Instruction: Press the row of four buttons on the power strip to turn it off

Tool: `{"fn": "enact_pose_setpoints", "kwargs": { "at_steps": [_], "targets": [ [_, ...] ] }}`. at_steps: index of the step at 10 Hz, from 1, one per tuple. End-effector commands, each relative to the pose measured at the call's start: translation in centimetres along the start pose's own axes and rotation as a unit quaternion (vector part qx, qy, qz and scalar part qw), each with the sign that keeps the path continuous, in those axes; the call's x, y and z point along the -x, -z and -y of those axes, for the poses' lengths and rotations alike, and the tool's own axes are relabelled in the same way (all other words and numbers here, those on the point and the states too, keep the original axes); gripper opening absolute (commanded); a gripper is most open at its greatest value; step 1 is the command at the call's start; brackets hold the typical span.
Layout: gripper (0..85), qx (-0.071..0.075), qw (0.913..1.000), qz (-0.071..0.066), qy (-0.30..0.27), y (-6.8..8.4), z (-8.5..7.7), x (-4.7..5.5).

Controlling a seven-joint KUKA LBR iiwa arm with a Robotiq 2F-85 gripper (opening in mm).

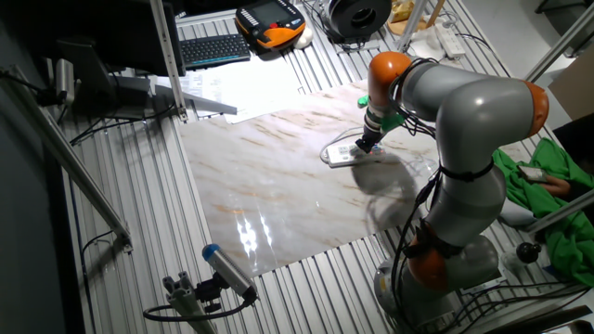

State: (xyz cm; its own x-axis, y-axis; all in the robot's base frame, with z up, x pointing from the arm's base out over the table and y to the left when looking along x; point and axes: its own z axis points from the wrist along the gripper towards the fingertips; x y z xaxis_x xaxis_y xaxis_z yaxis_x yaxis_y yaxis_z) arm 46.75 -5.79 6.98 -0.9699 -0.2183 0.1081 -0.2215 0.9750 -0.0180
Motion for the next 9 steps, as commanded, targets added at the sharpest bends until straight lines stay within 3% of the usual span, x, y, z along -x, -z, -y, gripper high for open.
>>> {"fn": "enact_pose_setpoints", "kwargs": {
  "at_steps": [1,9],
  "targets": [
    [0.0,-0.004,1.0000,0.002,0.001,-0.2,0.0,-0.1],
    [0.0,0.001,0.9999,0.015,0.006,-2.3,0.3,-0.6]
  ]
}}
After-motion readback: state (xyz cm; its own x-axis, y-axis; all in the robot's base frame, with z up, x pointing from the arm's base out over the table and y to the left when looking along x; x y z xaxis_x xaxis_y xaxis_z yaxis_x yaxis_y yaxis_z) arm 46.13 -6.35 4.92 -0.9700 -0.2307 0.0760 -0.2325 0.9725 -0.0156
